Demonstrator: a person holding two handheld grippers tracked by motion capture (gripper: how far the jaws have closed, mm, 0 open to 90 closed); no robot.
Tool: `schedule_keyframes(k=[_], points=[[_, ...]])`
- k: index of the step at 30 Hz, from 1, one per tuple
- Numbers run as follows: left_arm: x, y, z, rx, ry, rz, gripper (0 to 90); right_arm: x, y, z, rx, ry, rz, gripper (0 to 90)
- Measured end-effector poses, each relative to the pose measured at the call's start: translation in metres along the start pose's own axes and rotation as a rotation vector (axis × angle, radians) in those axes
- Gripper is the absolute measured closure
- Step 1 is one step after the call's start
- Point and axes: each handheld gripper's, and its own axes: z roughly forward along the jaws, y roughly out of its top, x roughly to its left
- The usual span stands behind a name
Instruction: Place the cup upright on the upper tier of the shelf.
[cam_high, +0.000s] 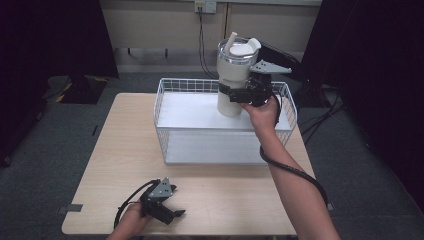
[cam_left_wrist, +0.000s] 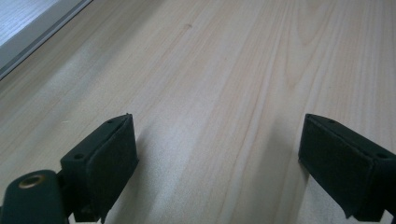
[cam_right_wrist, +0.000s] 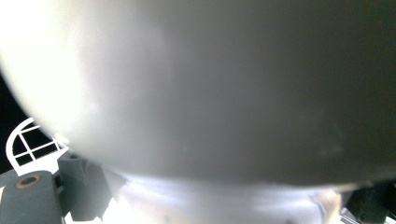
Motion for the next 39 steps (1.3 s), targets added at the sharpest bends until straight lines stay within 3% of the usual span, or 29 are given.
schedule_keyframes(k=[9,12,22,26,29,32,35,39], points=[[0.000,0.000,0.000,0.002,-0.001,0.002,10.4,0.000,0.002,-0.001,0.030,-0.002,-0.015,9.2],[0.000,0.000,0.000,0.003,-0.002,0.001,10.3,0.001,0.001,-0.001,0.044,-0.009,-0.053,8.6],[0.000,0.000,0.000,0.003,-0.003,0.000,9.9,0.002,-0.001,-0.002,0.044,-0.019,-0.052,8.2],[0.000,0.000,0.000,0.006,-0.004,0.001,9.5,0.000,-0.004,-0.003,0.076,-0.013,-0.021,8.1],[0.000,0.000,0.000,0.005,-0.004,0.001,9.5,0.003,-0.007,-0.007,0.076,-0.030,-0.047,8.0],[0.000,0.000,0.000,0.005,-0.004,0.002,9.5,0.001,-0.009,-0.010,0.087,-0.015,-0.026,8.1],[0.000,0.001,0.001,0.009,-0.009,0.008,7.9,0.001,-0.010,-0.015,0.125,-0.013,-0.053,8.1],[0.000,0.000,0.001,0.008,-0.008,0.009,7.9,-0.002,-0.013,-0.022,0.140,-0.007,-0.053,8.2]])
